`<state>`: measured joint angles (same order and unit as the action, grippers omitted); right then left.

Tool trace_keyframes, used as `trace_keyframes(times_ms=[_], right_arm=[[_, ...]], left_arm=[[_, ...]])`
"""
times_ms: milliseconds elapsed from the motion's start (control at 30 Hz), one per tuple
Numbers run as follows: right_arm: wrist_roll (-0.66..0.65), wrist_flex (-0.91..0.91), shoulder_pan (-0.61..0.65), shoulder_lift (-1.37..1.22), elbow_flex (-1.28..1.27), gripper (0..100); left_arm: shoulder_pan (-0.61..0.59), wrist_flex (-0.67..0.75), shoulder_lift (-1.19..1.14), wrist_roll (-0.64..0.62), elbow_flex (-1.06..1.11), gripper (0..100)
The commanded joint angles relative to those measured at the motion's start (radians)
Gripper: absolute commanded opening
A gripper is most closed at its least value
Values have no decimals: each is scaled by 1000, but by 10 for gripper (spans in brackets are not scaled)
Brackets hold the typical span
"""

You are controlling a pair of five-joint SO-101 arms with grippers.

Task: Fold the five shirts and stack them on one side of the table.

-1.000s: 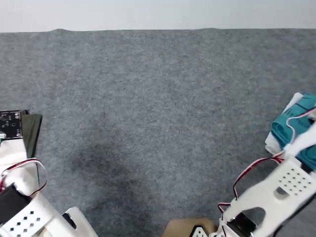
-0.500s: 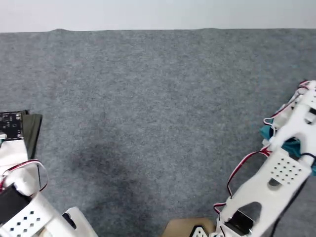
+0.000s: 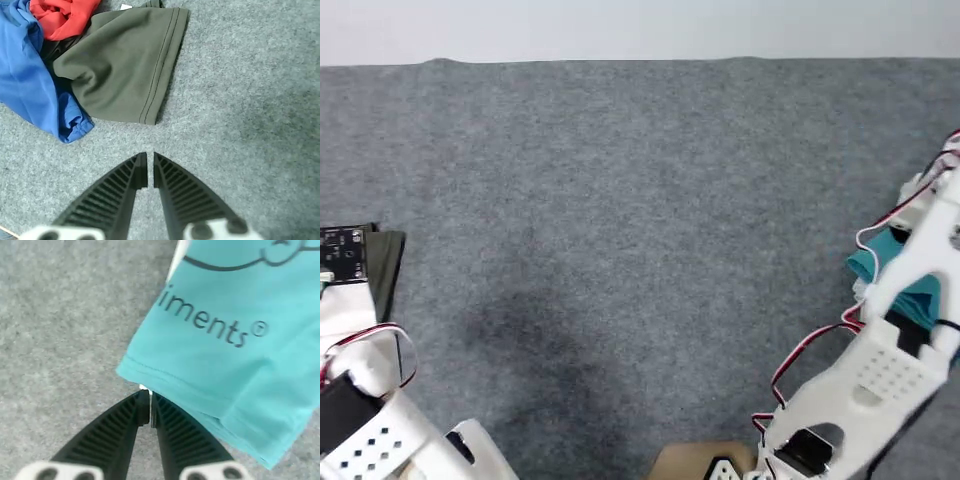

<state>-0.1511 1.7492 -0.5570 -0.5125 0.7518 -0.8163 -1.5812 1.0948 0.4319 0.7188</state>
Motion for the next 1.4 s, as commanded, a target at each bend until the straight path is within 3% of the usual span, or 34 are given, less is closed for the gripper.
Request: trace_keyframes(times_ms=[0, 167, 567, 1200, 1367], right_arm=[[2, 27, -81, 73, 6, 10], [-43, 27, -160, 61, 0, 10], [-55, 35, -217, -219, -48, 10], [-55, 41, -254, 288, -54, 10], [-98, 41, -236, 427, -169, 10]], left_arm=[[6, -8, 9, 5, -16, 35], [6, -8, 9, 6, -16, 35], [8, -8, 9, 6, -16, 35], [8, -9, 9, 8, -16, 34], [8, -9, 9, 6, -16, 34]])
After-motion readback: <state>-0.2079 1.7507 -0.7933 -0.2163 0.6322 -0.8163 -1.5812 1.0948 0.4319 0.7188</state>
